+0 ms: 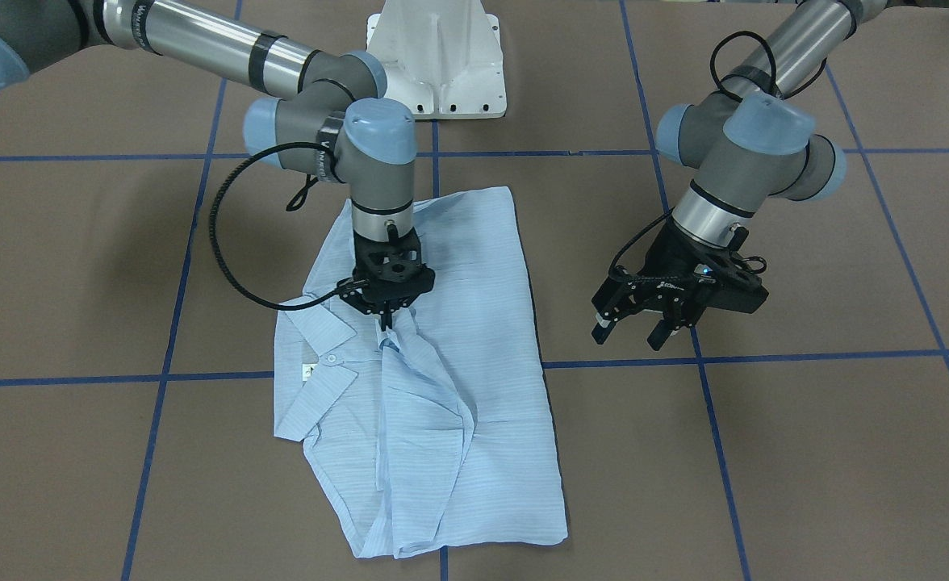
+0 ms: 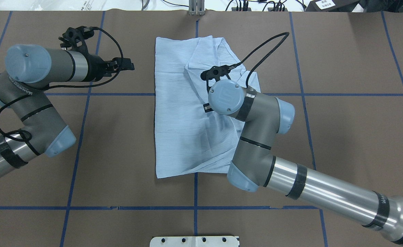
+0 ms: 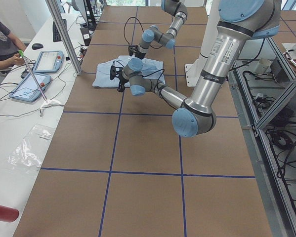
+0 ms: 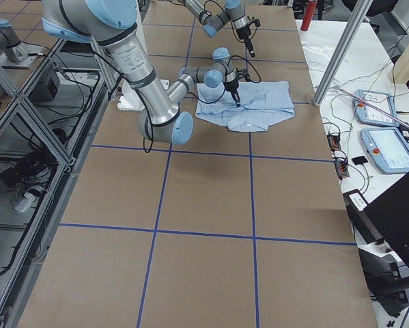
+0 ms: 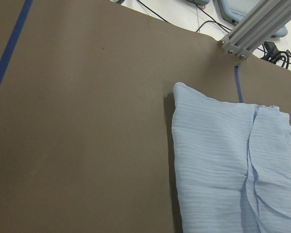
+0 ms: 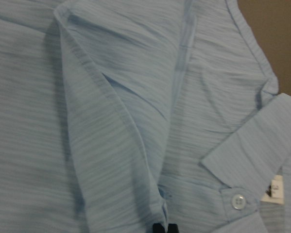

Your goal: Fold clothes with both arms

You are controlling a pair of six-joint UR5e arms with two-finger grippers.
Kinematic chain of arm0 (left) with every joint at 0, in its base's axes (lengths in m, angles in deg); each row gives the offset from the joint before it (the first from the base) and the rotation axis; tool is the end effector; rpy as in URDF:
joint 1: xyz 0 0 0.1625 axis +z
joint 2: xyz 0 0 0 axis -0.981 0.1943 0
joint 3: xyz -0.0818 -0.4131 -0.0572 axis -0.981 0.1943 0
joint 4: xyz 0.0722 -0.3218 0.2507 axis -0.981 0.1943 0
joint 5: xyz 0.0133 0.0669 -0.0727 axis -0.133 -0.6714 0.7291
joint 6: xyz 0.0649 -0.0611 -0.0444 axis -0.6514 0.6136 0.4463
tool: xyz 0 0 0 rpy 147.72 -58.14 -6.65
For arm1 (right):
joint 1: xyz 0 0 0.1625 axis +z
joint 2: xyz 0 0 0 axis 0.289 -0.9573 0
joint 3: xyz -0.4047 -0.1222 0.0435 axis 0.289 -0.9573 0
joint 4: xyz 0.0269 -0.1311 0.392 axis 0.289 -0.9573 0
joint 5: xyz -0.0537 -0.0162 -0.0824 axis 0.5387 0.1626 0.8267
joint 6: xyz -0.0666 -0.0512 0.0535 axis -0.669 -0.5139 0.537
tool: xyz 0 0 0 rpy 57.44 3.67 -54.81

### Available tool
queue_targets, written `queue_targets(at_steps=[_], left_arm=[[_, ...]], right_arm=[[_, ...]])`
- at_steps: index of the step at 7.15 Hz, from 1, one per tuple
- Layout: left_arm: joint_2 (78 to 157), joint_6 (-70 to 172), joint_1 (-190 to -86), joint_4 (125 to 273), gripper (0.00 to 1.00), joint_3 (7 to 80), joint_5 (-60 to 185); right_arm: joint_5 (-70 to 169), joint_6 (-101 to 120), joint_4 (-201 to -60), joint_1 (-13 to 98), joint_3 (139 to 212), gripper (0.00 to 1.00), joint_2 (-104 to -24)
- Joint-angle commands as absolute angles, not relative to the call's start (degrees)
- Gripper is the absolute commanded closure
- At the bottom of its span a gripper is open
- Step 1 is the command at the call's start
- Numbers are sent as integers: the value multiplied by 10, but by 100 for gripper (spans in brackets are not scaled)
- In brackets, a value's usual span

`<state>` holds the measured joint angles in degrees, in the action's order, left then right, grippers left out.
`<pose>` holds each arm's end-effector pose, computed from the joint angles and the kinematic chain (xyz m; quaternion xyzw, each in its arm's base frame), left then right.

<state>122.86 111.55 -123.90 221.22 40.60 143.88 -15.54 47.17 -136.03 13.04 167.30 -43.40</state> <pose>0.3907 -0.5488 0.3291 0.2082 0.5497 -0.1471 0.7955 -0.5711 -0.4850 0.2592 0.2135 -0.3044 -0.0415 0.9274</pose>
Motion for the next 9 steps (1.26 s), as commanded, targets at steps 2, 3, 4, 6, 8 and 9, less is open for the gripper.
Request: queue_targets(at_steps=[2, 3, 4, 6, 8, 9], left_arm=[[1231, 1116, -1235, 2212, 0, 405, 1437], [1231, 1116, -1234, 2212, 0, 405, 1435], [1231, 1116, -1234, 2212, 0, 404, 1435], [1231, 1116, -1234, 2212, 0, 403, 1435], [1234, 1116, -1234, 2212, 0, 403, 1435], [1234, 1116, -1234, 2212, 0, 403, 1435]], right_arm=[[-167, 472, -1436, 145, 1783, 100, -523], [-167, 472, -1436, 145, 1791, 100, -540], [-167, 473, -1436, 145, 1791, 100, -545], [-159, 480, -1432, 141, 1787, 2, -554], [-164, 494, -1428, 142, 1791, 0, -546], [-168, 494, -1415, 146, 1796, 0, -545]])
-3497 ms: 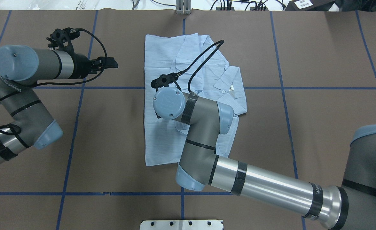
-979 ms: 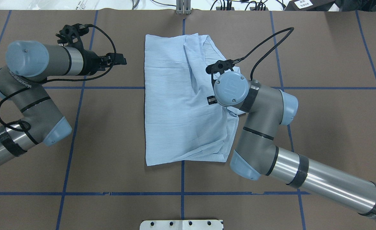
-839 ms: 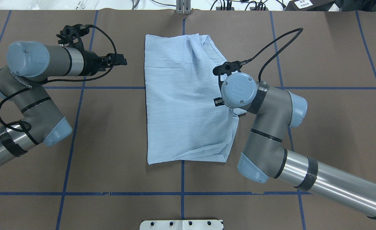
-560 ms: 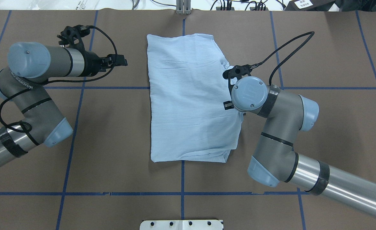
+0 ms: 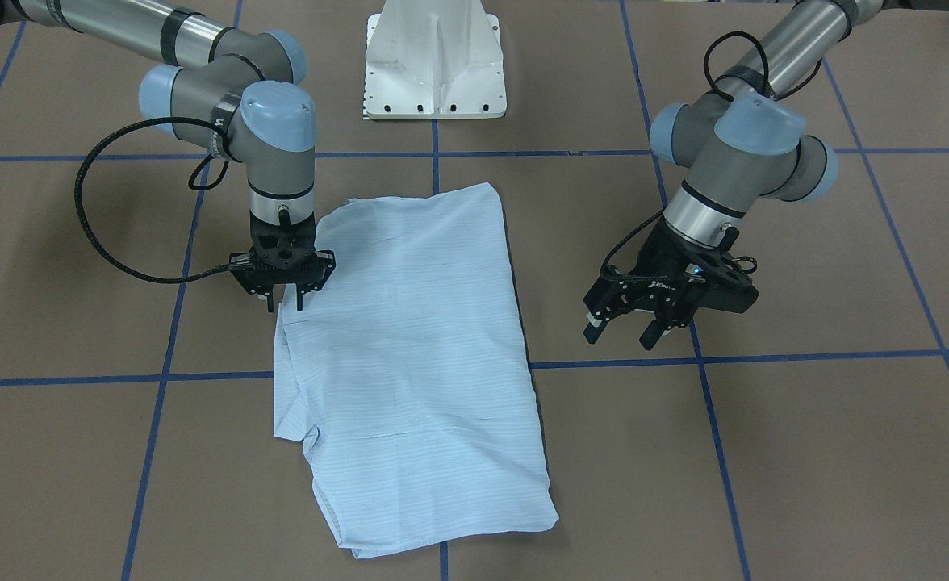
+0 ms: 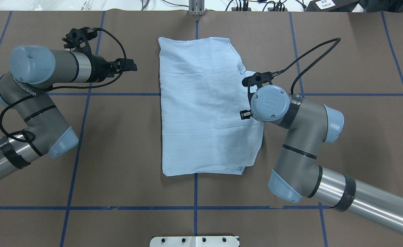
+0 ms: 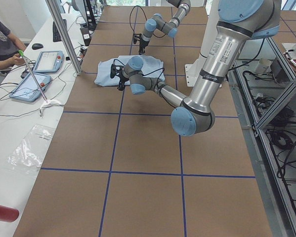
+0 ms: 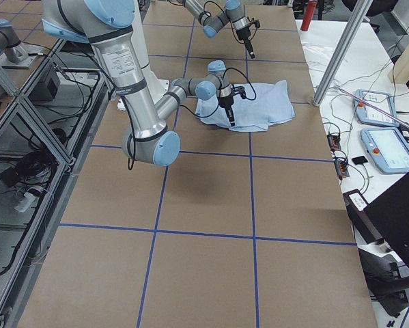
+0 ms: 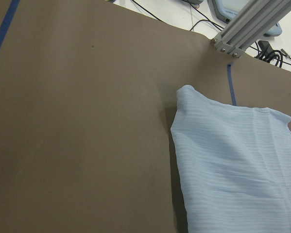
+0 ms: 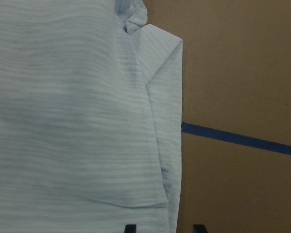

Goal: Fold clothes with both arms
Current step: 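Lower the left gripper to the shirt's near edge while the right gripper holds still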

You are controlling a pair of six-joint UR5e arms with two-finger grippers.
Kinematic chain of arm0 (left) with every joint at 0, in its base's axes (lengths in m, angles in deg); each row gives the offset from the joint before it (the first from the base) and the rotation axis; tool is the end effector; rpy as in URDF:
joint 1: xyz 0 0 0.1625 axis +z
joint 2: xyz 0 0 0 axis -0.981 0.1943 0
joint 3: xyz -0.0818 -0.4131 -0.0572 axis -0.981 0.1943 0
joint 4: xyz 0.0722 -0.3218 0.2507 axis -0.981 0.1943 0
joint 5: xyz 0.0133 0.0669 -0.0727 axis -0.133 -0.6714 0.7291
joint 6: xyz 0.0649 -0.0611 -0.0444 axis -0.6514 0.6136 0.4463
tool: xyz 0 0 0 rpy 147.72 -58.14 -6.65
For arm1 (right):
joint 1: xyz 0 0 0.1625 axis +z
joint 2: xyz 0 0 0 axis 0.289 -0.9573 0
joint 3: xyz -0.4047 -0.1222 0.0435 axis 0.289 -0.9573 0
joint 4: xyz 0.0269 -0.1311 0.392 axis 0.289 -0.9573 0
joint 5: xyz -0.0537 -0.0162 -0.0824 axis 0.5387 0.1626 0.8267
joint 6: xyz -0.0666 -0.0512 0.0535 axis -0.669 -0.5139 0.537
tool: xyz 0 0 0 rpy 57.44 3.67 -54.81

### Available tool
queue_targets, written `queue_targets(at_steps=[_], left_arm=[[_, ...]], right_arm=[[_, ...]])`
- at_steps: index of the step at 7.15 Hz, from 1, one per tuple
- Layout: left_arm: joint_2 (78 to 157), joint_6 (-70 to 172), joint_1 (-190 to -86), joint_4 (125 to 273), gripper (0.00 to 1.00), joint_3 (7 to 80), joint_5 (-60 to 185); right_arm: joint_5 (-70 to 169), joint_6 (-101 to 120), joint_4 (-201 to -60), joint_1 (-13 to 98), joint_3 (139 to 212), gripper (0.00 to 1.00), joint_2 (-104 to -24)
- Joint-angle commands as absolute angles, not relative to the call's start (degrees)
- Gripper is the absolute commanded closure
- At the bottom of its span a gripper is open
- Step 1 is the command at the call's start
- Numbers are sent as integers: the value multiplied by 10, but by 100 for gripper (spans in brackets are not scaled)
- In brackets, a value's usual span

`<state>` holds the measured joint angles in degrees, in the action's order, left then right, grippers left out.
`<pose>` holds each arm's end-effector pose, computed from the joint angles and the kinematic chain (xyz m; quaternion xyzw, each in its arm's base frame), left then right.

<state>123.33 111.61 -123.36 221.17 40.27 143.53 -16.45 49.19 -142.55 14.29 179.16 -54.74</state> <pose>0.3974 -0.5475 0.3266 0.2080 0.5502 -0.1453 0.7955 -0.4996 -0.4588 0.3192 0.1791 -0.2683 -0.0188 0.9464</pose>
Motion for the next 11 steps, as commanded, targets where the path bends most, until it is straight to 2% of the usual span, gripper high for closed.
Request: queue_targets(at_steps=[1, 3, 4, 7, 9, 11], left_arm=[[1234, 1116, -1234, 2212, 0, 406, 1439], [1230, 1160, -1218, 2207, 0, 431, 1472], [1226, 1190, -1199, 2182, 0, 470, 1486], [1227, 1329, -1062, 2026, 1, 566, 1415], [1231, 1363, -997, 2014, 1, 551, 1380], [1235, 1372, -984, 1992, 1, 533, 1380]], right_arm=[[-199, 494, -1394, 160, 1797, 0, -545], [-283, 516, -1385, 177, 1833, 0, -548], [-290, 547, -1385, 178, 1853, 0, -552], [-335, 626, -1385, 178, 1888, 0, -557], [-336, 629, -1385, 178, 1900, 0, -566], [-336, 633, -1383, 178, 1903, 0, -567]])
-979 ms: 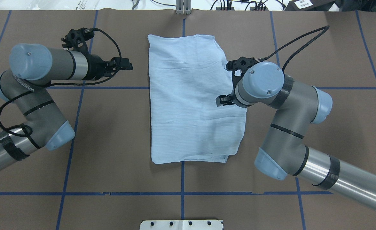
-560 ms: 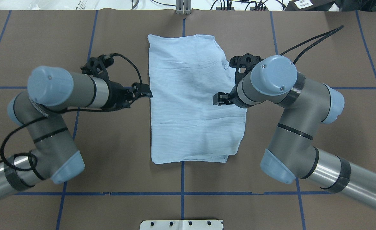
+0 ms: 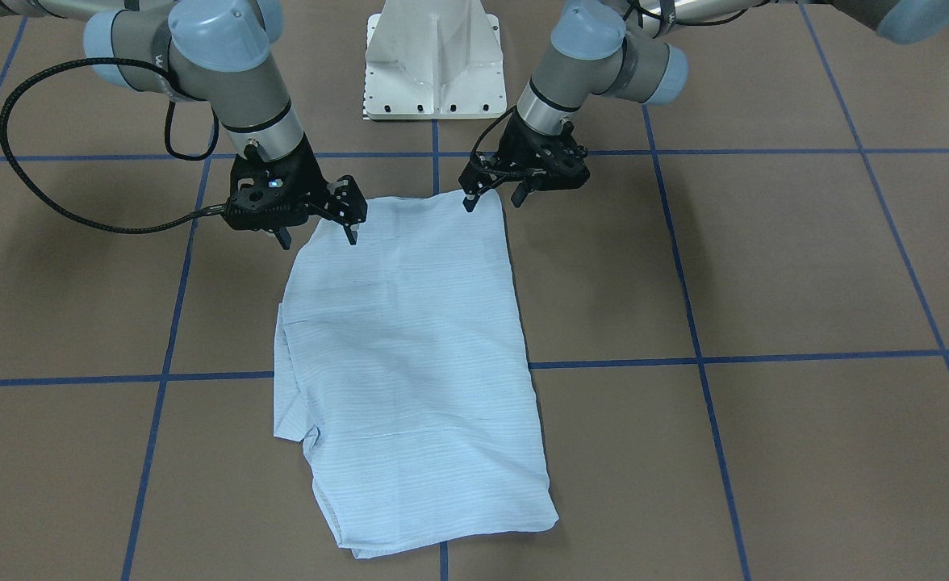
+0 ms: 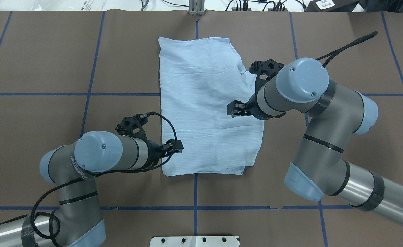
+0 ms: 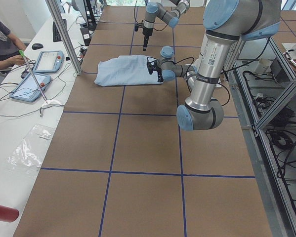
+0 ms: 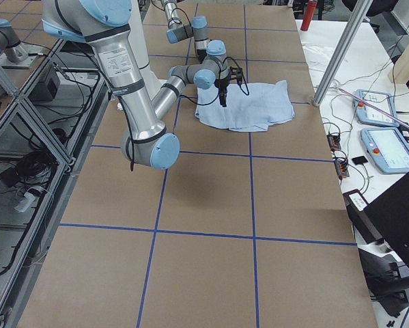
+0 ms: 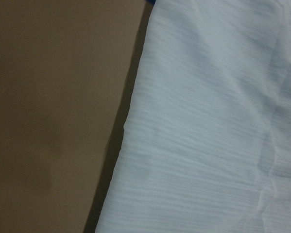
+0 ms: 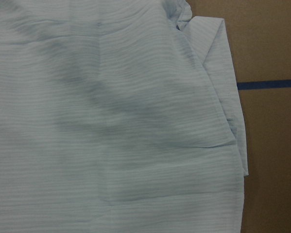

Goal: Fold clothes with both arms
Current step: 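Lower the left gripper to the shirt's near edge while the right gripper holds still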

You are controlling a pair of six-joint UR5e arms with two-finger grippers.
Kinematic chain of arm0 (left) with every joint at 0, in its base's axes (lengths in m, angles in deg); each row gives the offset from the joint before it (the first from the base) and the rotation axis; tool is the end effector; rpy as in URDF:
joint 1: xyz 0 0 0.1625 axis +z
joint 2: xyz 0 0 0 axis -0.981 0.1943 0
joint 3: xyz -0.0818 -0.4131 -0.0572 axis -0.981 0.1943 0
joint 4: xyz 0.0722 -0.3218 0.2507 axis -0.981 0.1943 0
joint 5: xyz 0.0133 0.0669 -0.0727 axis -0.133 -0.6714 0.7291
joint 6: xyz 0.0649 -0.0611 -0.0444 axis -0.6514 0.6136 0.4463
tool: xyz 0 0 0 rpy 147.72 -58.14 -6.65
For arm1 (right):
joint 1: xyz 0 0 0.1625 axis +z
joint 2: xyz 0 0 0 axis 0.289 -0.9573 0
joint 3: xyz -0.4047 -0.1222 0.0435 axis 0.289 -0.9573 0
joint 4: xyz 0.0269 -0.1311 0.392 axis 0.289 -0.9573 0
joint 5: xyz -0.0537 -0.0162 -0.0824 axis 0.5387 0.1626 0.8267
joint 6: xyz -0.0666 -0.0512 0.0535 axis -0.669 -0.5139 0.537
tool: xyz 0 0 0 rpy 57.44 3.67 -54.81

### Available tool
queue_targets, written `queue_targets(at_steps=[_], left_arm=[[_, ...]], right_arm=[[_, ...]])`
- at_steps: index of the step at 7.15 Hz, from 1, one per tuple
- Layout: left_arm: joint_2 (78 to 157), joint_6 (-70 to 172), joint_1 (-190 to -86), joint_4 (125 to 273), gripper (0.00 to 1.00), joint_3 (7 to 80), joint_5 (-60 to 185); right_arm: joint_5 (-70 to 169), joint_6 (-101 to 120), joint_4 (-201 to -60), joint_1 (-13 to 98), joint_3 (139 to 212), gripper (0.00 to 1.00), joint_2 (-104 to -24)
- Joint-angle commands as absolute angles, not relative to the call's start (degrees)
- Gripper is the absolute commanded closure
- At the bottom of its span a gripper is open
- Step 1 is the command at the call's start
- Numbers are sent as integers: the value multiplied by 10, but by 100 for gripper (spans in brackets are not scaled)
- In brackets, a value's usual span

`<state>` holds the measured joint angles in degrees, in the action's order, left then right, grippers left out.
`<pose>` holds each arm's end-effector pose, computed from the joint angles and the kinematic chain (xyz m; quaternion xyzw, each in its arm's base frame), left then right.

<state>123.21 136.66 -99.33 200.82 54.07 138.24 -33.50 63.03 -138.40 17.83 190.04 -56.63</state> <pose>0.5456 -0.3328 0.2616 -0.0083 0.5383 -0.1910 0.8208 -0.4417 -0.4334 0.2446 0.0815 -0.4354 0.0555 0.8948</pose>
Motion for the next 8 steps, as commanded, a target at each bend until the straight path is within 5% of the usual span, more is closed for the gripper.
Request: queue_targets(at_steps=[1, 4, 8], left_arm=[[1242, 1373, -983, 1961, 1, 534, 1380], [1245, 1378, -963, 1959, 4, 531, 1380], [1258, 1378, -963, 1960, 34, 519, 1378]], right_arm=[[-336, 634, -1383, 178, 1905, 0, -568], [-336, 634, -1383, 178, 1905, 0, -568], [-335, 636, -1383, 179, 1905, 0, -569]])
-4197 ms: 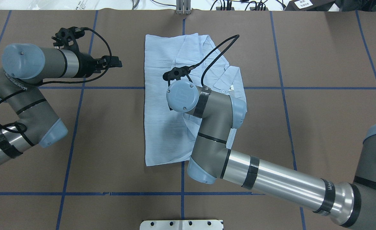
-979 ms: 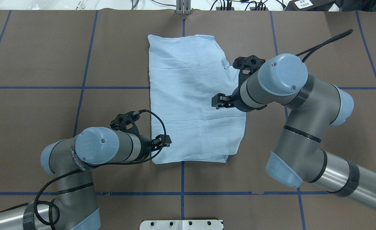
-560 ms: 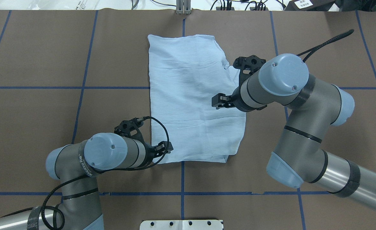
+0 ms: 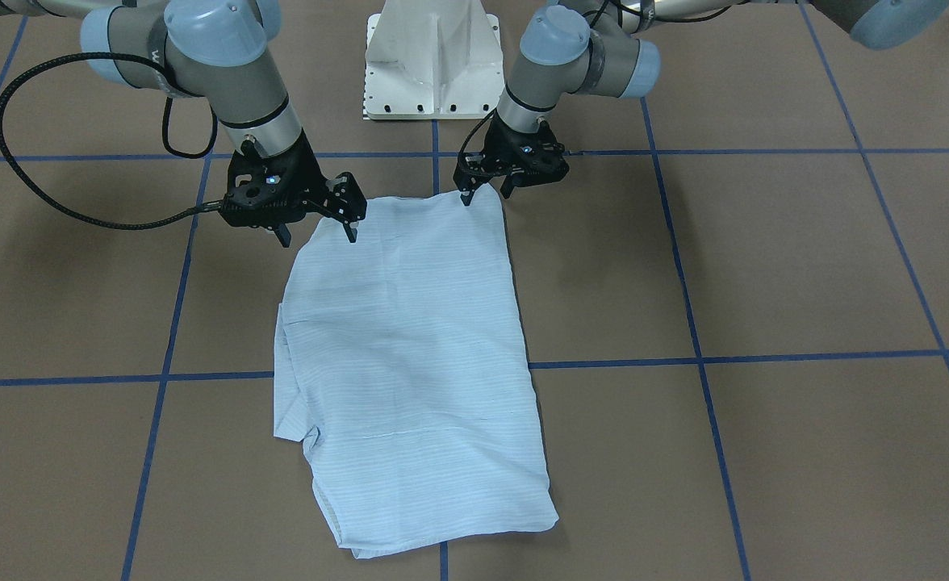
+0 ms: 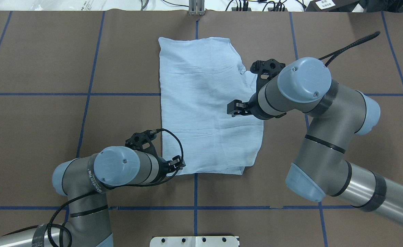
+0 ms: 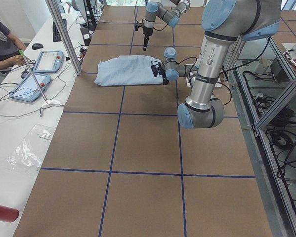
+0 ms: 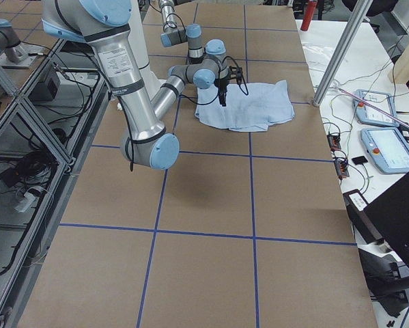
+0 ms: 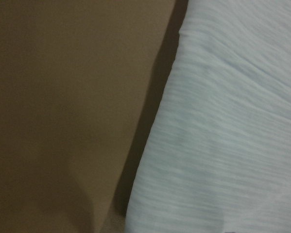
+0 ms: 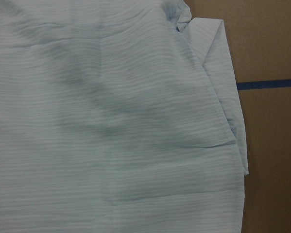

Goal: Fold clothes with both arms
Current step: 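Lower the left gripper to the shirt's near edge while the right gripper holds still, then move the right gripper to the shirt's near edge beside the left gripper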

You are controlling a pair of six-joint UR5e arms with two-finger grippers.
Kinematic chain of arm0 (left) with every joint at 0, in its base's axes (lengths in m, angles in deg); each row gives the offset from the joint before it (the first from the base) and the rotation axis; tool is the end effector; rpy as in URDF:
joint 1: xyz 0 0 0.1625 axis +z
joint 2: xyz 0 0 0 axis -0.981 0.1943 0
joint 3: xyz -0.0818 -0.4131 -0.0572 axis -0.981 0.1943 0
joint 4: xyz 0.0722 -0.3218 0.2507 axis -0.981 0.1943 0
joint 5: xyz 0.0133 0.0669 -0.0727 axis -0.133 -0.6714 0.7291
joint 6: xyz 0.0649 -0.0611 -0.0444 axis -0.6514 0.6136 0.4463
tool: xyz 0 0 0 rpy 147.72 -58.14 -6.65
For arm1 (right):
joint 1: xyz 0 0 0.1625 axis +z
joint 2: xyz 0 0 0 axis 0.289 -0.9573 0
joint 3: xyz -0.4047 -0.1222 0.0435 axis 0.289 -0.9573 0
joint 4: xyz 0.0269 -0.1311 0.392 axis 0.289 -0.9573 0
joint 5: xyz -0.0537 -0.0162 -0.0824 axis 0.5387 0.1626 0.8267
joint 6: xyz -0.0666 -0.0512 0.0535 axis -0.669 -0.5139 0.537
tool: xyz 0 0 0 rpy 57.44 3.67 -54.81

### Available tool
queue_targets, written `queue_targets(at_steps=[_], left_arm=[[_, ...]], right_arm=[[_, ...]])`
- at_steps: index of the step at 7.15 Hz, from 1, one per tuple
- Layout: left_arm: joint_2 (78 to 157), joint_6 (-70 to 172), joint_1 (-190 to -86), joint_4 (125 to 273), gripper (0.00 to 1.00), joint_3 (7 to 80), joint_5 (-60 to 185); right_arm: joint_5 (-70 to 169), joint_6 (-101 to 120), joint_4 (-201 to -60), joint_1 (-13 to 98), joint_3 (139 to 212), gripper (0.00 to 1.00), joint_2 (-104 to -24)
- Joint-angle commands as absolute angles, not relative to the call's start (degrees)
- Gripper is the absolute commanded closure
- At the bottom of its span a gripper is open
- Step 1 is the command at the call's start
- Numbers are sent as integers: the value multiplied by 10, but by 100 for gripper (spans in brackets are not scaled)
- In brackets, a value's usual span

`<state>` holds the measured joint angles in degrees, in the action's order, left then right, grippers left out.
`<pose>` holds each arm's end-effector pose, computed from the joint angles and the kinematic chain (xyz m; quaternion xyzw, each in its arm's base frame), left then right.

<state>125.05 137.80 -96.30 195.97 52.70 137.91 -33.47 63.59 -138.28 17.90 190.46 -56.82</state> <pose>0.5752 -0.3081 0.2633 -0.0284 0.5052 -0.1859 0.8423 -0.4391 -0.4326 0.2433 0.0813 -0.4380 0.0600 0.8933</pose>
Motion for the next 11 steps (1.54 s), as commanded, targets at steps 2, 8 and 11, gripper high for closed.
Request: queue_targets(at_steps=[2, 8, 11], left_arm=[[1261, 1377, -963, 1961, 50, 515, 1376], [1259, 1381, -977, 1959, 100, 527, 1372], [1254, 1381, -980, 1958, 100, 545, 1375]], right_arm=[[-335, 636, -1385, 179, 1905, 0, -571], [-333, 663, -1383, 177, 1909, 0, -571], [-302, 799, -1382, 106, 1920, 0, -571]])
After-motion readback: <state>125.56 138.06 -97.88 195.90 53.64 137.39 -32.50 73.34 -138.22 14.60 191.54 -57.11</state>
